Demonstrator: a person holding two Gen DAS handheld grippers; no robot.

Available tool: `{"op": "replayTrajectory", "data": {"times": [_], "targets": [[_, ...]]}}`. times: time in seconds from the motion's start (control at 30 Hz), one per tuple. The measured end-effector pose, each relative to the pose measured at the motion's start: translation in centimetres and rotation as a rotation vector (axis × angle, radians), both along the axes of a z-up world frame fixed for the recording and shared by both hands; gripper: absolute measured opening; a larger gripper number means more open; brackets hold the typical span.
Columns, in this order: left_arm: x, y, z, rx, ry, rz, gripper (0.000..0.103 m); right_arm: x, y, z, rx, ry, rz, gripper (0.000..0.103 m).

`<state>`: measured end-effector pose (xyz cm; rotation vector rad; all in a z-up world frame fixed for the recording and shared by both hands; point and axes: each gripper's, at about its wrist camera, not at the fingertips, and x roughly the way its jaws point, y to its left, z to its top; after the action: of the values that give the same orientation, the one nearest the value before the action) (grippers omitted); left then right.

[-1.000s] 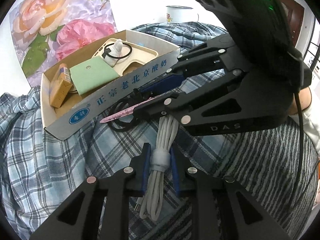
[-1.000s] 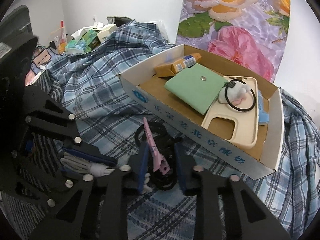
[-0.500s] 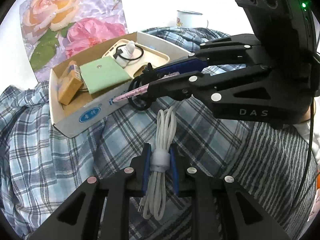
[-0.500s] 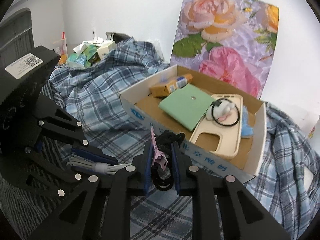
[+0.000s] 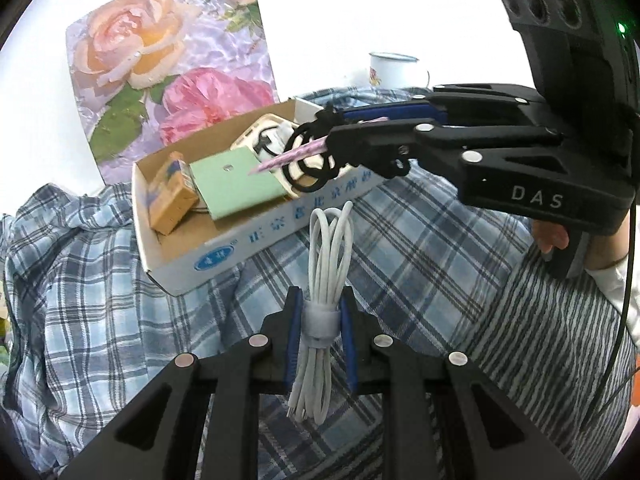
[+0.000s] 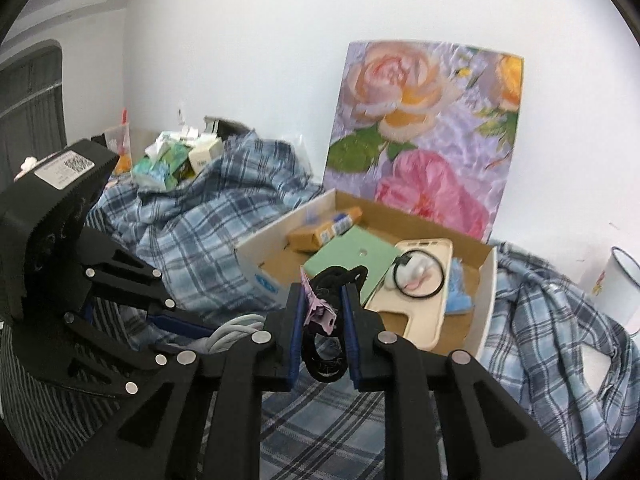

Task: Organize soft objects
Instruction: 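Grasp the white coiled cable with the left tool while the right tool grasps the black cable, then lift the white cable and black cable with both tools over the box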

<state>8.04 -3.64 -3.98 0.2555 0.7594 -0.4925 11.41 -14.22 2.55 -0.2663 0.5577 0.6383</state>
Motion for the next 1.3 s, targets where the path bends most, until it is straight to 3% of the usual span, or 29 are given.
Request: {"op": "replayTrajectory", "data": {"times": [0.7,0.9,1.03,1.3], "targets": [[0.0,1.8,4.0,-0.038,-0.169,0.136,0.019,-1.2,-0.9,2.1,0.041,-0.108,-0.058,0.018],[-0.3,1.5,5.7,-0.033,-0.215,0.154,0.019,-2.1,-1.1,4.3,0.062,-0.159,-0.065,0.018],[-0.5,1.1,8.0,-0.045,-0.246,0.156,0.019,-2.5,-1.6,6.3,0.082,-0.199,-0.086,0.018],[-1.7,-0.2,14.0,-0.077,-0.389,0.146,0.019,-3.1,-2.2,10.8,0.092,-0.273,-0.114,0.018]]}}
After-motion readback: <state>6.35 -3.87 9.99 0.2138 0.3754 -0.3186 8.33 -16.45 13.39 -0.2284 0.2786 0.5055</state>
